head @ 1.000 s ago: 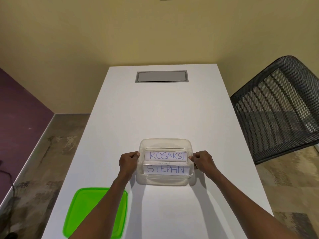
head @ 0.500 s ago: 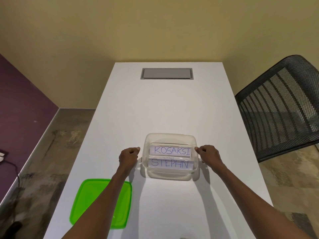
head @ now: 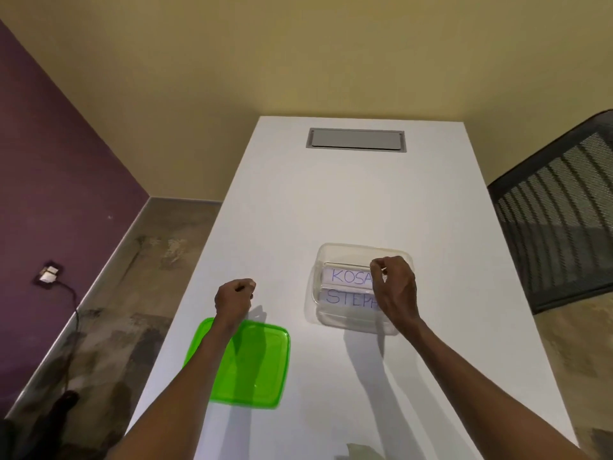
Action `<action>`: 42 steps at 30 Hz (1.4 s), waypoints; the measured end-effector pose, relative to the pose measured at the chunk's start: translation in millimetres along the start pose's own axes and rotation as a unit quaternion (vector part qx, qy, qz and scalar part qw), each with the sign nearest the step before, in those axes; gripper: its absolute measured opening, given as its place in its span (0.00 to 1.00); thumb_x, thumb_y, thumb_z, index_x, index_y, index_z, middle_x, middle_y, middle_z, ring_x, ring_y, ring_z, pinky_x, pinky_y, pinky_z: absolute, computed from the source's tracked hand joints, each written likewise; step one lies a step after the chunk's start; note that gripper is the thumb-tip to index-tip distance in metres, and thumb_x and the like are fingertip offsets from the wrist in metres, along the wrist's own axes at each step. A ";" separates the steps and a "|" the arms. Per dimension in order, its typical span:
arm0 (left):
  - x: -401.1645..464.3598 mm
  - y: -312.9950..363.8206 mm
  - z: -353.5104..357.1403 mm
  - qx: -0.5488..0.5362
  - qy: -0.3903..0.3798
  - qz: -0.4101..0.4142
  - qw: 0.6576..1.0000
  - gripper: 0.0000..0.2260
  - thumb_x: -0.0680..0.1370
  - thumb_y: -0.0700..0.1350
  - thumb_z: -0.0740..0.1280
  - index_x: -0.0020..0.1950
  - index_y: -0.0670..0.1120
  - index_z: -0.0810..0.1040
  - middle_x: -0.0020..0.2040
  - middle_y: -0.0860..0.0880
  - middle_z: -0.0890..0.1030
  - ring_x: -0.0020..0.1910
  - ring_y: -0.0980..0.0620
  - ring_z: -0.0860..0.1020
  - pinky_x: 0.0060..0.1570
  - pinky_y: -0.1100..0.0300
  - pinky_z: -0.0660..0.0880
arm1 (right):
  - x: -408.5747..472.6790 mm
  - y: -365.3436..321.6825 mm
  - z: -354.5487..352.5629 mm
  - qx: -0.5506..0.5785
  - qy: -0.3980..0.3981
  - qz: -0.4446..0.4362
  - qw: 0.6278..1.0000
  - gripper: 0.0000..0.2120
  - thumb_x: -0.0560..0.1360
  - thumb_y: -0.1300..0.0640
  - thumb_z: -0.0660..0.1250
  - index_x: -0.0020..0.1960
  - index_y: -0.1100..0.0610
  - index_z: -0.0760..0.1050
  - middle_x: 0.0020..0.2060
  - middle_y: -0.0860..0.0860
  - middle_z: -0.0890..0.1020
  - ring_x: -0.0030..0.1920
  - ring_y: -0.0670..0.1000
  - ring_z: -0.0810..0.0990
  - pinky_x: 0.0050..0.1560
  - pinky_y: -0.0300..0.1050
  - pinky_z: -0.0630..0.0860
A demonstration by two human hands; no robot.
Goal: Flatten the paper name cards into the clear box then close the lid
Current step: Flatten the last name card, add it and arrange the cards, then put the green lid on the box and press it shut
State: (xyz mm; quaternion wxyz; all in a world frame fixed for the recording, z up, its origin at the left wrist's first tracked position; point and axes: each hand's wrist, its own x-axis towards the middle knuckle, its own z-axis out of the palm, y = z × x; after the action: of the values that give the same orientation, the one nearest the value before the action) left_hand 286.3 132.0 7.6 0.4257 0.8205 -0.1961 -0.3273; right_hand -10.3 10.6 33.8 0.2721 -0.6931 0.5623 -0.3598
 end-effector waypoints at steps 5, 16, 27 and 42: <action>3.6 -22.6 -34.0 0.019 0.021 -0.006 1.000 0.04 0.75 0.44 0.69 0.46 0.47 0.84 0.44 0.46 0.84 0.50 0.42 0.81 0.52 0.47 0.78 | -35.4 -45.2 35.1 0.041 -0.054 -0.061 0.996 0.07 0.75 0.62 0.66 0.38 0.56 0.77 0.34 0.47 0.76 0.36 0.47 0.74 0.39 0.42 0.69; 15.2 -68.6 -70.2 0.211 0.039 -0.008 0.977 0.18 0.78 0.42 0.65 0.66 0.37 0.73 0.65 0.35 0.73 0.64 0.37 0.71 0.63 0.49 0.67 | -111.7 -42.7 109.1 -0.026 -0.292 0.024 0.956 0.07 0.70 0.62 0.65 0.34 0.59 0.80 0.32 0.52 0.83 0.34 0.46 0.78 0.38 0.37 0.66; 18.0 -110.7 -81.6 0.307 0.013 -0.079 0.948 0.24 0.78 0.44 0.65 0.71 0.38 0.65 0.67 0.32 0.66 0.67 0.34 0.64 0.63 0.46 0.63 | -149.4 -24.5 150.7 -0.075 -0.347 0.208 0.911 0.07 0.62 0.62 0.65 0.29 0.66 0.73 0.33 0.67 0.79 0.32 0.57 0.75 0.36 0.49 0.75; 33.1 -110.0 -90.8 0.268 0.047 -0.055 0.961 0.15 0.75 0.43 0.61 0.55 0.35 0.77 0.53 0.32 0.78 0.53 0.34 0.76 0.53 0.46 0.73 | -135.2 -45.6 157.8 0.003 -0.268 0.284 0.921 0.16 0.66 0.64 0.66 0.53 0.59 0.79 0.47 0.56 0.83 0.46 0.57 0.82 0.48 0.46 0.79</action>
State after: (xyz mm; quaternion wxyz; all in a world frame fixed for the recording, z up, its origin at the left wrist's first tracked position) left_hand 378.5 225.5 -57.2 0.1803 0.9285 -0.2113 -0.2464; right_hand 128.6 148.2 -50.2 0.5057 -0.5737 0.6405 -0.0700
